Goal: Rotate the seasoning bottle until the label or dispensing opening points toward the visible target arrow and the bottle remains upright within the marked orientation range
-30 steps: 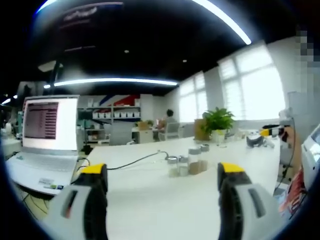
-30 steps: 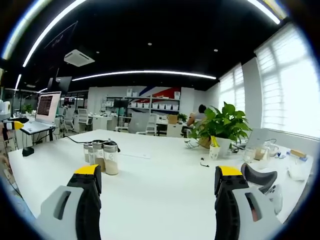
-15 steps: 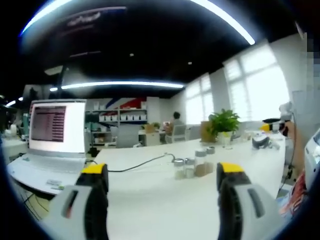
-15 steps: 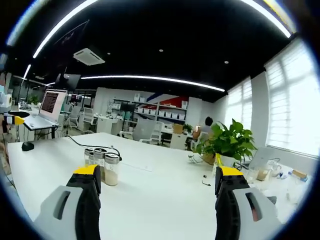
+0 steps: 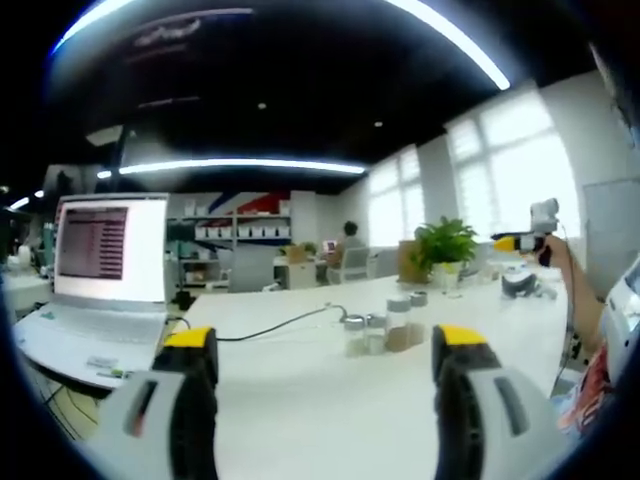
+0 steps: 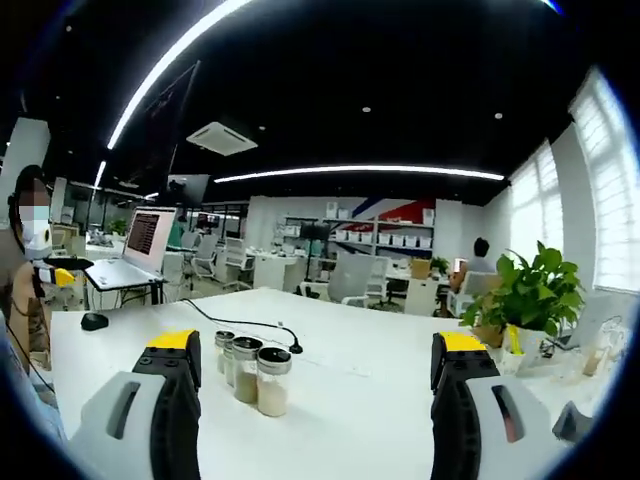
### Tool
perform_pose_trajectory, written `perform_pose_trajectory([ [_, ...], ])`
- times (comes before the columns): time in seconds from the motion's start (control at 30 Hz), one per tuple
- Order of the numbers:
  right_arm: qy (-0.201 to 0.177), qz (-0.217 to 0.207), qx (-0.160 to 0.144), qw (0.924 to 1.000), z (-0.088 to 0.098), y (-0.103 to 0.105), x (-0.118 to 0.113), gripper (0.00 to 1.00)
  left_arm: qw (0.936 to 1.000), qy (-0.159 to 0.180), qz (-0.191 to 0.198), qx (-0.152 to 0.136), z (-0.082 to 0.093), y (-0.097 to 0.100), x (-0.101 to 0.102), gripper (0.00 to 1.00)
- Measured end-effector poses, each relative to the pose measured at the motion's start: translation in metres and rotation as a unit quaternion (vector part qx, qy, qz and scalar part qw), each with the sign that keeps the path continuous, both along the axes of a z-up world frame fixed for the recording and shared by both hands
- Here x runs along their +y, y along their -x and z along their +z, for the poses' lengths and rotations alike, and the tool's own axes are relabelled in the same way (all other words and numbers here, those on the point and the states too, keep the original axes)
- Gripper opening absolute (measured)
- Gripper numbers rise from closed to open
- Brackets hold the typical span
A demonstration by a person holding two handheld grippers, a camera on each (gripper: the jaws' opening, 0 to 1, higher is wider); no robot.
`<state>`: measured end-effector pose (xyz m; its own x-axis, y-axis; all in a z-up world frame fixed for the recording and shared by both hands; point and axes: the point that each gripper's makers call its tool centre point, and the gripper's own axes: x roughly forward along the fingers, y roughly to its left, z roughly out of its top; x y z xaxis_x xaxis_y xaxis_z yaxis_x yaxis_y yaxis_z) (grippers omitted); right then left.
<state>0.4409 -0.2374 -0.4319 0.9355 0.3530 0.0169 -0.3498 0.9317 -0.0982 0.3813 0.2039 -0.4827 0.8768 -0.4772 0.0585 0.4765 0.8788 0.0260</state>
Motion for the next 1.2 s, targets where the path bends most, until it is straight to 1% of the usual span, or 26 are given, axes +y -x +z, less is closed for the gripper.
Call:
perform_pose_trajectory([
  [0.03, 0.003, 0.013, 0.006, 0.9999, 0.0, -0.008, 0.004, 0.99, 1.0, 0.0, 0.0, 0.001, -0.001, -0.001, 0.0, 0.94],
  [0.07, -0.001, 0.017, 0.01, 0.9998, 0.0, -0.014, 0.005, 0.99, 1.0, 0.001, -0.001, 0.003, -0.002, -0.001, 0.0, 0.94],
  [0.13, -0.012, 0.032, 0.019, 0.9992, -0.001, -0.031, 0.009, 0.99, 1.0, 0.002, -0.003, 0.008, -0.004, -0.002, -0.001, 0.93],
  [0.17, -0.011, 0.04, 0.022, 0.9989, -0.003, -0.044, 0.012, 0.99, 0.9999, 0.003, -0.004, 0.009, -0.005, -0.002, -0.001, 0.93],
  [0.23, -0.007, 0.048, 0.038, 0.9981, -0.011, -0.062, 0.014, 0.99, 0.9999, 0.003, -0.005, 0.012, -0.006, -0.001, -0.001, 0.93],
  [0.27, -0.007, 0.051, 0.039, 0.9979, -0.014, -0.066, 0.018, 0.99, 0.9999, 0.003, -0.004, 0.012, -0.006, -0.001, -0.001, 0.93],
  [0.3, -0.014, 0.061, 0.036, 0.9974, -0.017, -0.072, 0.023, 0.99, 0.9999, 0.004, -0.003, 0.011, -0.005, -0.001, -0.001, 0.93],
  [0.33, -0.036, 0.084, 0.028, 0.9954, -0.019, -0.079, 0.031, 0.99, 0.9999, 0.004, -0.002, 0.01, -0.004, 0.0, 0.0, 0.93],
  [0.4, -0.065, 0.104, 0.048, 0.9912, -0.031, -0.086, 0.039, 0.99, 1.0, 0.004, -0.001, 0.008, -0.003, 0.001, 0.0, 0.93],
  [0.43, -0.066, 0.113, 0.056, 0.9899, -0.038, -0.09, 0.043, 0.98, 1.0, 0.005, -0.001, 0.006, -0.001, 0.002, 0.001, 0.93],
  [0.5, -0.06, 0.116, 0.058, 0.9897, -0.049, -0.097, 0.05, 0.96, 1.0, 0.006, 0.001, 0.003, 0.001, 0.001, 0.002, 0.93],
  [0.57, -0.044, 0.119, 0.066, 0.9897, -0.064, -0.105, 0.052, 0.96, 1.0, 0.005, 0.001, 0.003, 0.001, 0.0, 0.002, 0.93],
  [0.6, -0.04, 0.12, 0.069, 0.9896, -0.067, -0.11, 0.052, 0.96, 1.0, 0.005, -0.001, 0.004, 0.0, -0.001, 0.002, 0.93],
  [0.63, -0.029, 0.127, 0.069, 0.9891, -0.071, -0.113, 0.054, 0.97, 0.9999, 0.006, -0.004, 0.007, -0.001, -0.002, 0.001, 0.93],
  [0.67, -0.007, 0.118, 0.078, 0.9899, -0.081, -0.115, 0.054, 0.99, 0.9999, 0.007, -0.008, 0.009, -0.002, -0.003, 0.0, 0.92],
  [0.7, 0.012, 0.101, 0.084, 0.9913, -0.087, -0.121, 0.05, 0.99, 0.9999, 0.007, -0.01, 0.012, -0.002, -0.003, -0.001, 0.92],
  [0.73, 0.031, 0.099, 0.067, 0.9923, -0.088, -0.127, 0.051, 0.99, 0.9998, 0.009, -0.012, 0.016, -0.003, -0.002, -0.002, 0.92],
  [0.77, 0.038, 0.11, 0.053, 0.9918, -0.089, -0.129, 0.056, 0.99, 0.9997, 0.01, -0.014, 0.015, -0.003, 0.0, -0.003, 0.92],
  [0.8, 0.032, 0.116, 0.053, 0.9913, -0.093, -0.129, 0.06, 0.99, 0.9997, 0.011, -0.016, 0.013, -0.001, 0.001, -0.004, 0.92],
  [0.87, 0.018, 0.146, 0.071, 0.9866, -0.106, -0.129, 0.071, 0.99, 0.9997, 0.01, -0.018, 0.009, 0.001, 0.003, -0.006, 0.92],
  [1.0, 0.023, 0.16, 0.083, 0.9834, -0.129, -0.136, 0.078, 0.99, 0.9998, 0.009, -0.016, 0.006, 0.003, 0.004, -0.003, 0.92],
  [1.03, 0.023, 0.169, 0.086, 0.9815, -0.134, -0.136, 0.081, 0.98, 0.9998, 0.01, -0.015, 0.005, 0.003, 0.003, -0.002, 0.92],
  [1.07, 0.016, 0.192, 0.087, 0.9774, -0.138, -0.133, 0.087, 0.94, 0.9998, 0.01, -0.014, 0.005, 0.003, 0.003, -0.001, 0.92],
  [1.1, 0.003, 0.203, 0.089, 0.9751, -0.14, -0.133, 0.09, 0.91, 0.9999, 0.011, -0.012, 0.005, 0.003, 0.002, 0.0, 0.91],
  [1.13, -0.004, 0.209, 0.084, 0.9743, -0.141, -0.135, 0.09, 0.9, 0.9999, 0.012, -0.009, 0.005, 0.004, 0.002, 0.002, 0.91],
  [1.2, -0.003, 0.214, 0.081, 0.9735, -0.145, -0.139, 0.089, 0.88, 0.9999, 0.012, -0.006, 0.005, 0.003, 0.001, 0.003, 0.91],
])
